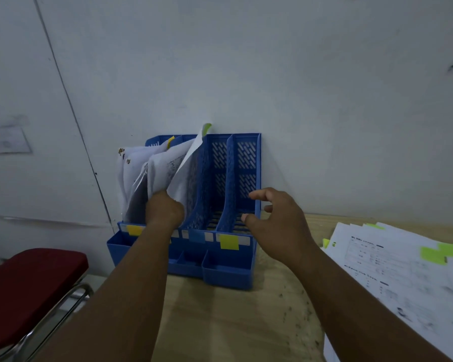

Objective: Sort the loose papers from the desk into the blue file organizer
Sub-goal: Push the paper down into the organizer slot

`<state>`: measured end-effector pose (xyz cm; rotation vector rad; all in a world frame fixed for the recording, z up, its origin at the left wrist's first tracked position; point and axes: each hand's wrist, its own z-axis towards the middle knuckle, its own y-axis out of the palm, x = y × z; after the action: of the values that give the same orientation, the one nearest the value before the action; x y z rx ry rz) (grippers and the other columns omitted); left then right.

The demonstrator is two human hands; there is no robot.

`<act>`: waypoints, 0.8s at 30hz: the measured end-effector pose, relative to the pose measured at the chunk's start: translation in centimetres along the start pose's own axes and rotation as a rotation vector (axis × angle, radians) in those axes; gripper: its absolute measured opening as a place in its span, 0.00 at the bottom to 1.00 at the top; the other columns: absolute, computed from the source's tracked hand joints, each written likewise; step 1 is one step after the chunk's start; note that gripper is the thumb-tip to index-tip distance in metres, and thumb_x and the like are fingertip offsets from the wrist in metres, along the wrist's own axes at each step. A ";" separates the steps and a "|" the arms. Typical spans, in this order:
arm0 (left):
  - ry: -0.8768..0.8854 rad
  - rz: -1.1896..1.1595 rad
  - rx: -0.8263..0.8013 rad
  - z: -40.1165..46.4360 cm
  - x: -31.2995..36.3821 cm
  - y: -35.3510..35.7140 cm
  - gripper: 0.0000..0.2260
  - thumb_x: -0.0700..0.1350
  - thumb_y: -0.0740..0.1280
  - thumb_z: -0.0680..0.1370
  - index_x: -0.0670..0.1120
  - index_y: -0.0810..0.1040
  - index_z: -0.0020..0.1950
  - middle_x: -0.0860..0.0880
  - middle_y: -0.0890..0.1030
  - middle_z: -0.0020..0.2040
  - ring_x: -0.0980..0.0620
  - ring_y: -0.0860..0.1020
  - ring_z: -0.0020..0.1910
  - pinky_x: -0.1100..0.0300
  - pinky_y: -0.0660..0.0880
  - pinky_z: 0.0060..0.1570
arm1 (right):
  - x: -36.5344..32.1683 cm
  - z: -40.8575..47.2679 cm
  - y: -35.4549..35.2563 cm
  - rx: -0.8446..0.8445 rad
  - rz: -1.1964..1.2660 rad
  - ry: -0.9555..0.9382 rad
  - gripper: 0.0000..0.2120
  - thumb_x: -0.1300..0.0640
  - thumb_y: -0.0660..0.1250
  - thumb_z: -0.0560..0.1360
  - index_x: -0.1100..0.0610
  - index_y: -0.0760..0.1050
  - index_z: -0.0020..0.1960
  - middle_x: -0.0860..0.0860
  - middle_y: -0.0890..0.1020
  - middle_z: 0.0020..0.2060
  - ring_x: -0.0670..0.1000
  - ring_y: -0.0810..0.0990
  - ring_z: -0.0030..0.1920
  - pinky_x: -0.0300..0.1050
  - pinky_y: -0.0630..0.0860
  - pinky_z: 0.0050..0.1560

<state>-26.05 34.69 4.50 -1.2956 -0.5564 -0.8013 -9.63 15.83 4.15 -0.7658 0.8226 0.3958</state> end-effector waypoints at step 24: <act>0.032 0.108 0.257 -0.5 0.2 -1.7 0.15 0.46 0.62 0.84 0.34 0.80 0.54 0.37 0.80 0.57 0.36 0.79 0.54 0.50 0.74 0.48 | 1.5 -1.4 -1.1 0.020 -0.056 0.036 0.20 0.50 0.74 0.75 0.42 0.74 0.64 0.43 0.75 0.63 0.46 0.75 0.60 0.46 0.77 0.59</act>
<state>-27.26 34.06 5.59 -1.0653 -0.5404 -0.6371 -8.77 14.08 2.86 -0.7771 0.8354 0.3242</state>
